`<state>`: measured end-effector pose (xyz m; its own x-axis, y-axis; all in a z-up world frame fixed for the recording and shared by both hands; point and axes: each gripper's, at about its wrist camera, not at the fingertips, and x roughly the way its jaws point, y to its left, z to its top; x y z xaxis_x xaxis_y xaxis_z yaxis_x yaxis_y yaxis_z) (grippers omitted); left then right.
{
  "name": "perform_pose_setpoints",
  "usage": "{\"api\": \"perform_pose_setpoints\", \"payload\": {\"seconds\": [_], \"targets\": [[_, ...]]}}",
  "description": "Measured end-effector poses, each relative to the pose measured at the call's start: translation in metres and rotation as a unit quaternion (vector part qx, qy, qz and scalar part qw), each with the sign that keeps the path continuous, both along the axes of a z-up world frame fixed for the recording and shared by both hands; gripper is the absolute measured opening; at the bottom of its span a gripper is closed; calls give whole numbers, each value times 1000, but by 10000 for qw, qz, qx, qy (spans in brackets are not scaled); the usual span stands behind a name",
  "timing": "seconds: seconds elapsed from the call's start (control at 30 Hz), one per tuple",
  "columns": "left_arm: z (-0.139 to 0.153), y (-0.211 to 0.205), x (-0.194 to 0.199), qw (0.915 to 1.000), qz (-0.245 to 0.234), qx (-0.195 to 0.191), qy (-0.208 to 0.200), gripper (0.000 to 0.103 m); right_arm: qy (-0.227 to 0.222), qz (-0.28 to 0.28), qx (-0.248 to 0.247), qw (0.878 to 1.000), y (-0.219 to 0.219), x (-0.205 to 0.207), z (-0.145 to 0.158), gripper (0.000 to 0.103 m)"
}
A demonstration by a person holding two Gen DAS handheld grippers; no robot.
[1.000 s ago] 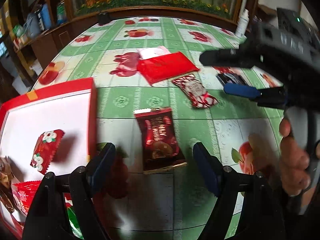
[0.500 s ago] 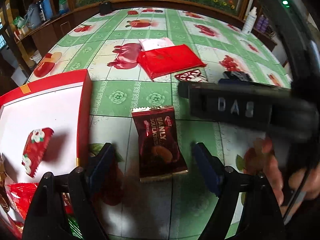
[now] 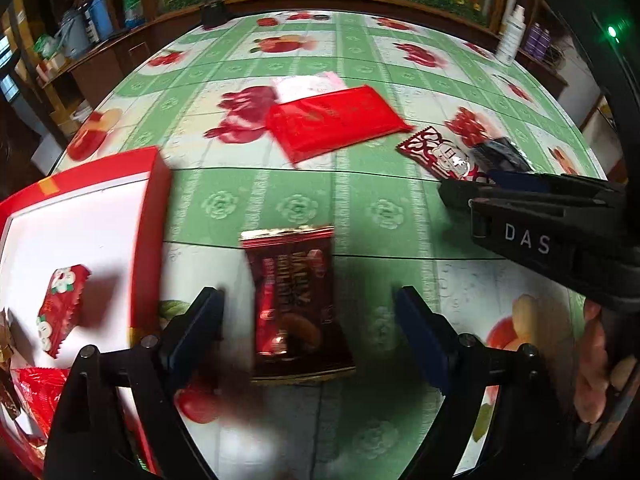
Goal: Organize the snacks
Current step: 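Lower the left tool to the brown Manly bag while the right tool approaches the red-white bag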
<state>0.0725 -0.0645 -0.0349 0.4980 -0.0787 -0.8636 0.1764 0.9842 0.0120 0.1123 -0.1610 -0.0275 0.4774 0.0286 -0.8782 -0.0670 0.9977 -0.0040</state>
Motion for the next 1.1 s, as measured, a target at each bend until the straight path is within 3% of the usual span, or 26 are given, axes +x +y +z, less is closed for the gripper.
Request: {"api": "perform_pose_setpoints", "payload": {"seconds": [0.13,0.2,0.27,0.43,0.47,0.53,0.67,0.87,0.93,1.1], "targets": [[0,-18,-7,9993,-376,13,-41,89,130,17,127,9998,-15,-6,2,43],[1,-27,-12,9984,-567,8,-87,85,180,-18,167,9997,-25,-5,3,44],[3,-36,-17,9966,-811,-36,-129,69,200,-62,108,9997,-35,-6,3,44],[6,-52,-34,9894,-1442,-131,-81,66,300,178,28,9994,-48,-12,3,49],[7,-50,-34,9896,-1425,-188,-55,66,346,199,31,9992,-52,-12,3,58],[9,-43,-31,9911,-1280,-357,66,66,400,189,40,9990,-56,-11,1,67],[13,-28,-21,9937,-876,-646,273,72,412,188,380,9983,-64,-12,5,67],[8,-31,-14,9974,-432,-472,324,76,308,269,760,9963,-57,-7,4,67],[6,-35,-12,9983,-304,-356,352,79,179,245,614,9977,-52,-5,3,65],[2,-45,-2,9990,-37,-208,406,85,20,131,402,9991,-51,-2,3,48]]}}
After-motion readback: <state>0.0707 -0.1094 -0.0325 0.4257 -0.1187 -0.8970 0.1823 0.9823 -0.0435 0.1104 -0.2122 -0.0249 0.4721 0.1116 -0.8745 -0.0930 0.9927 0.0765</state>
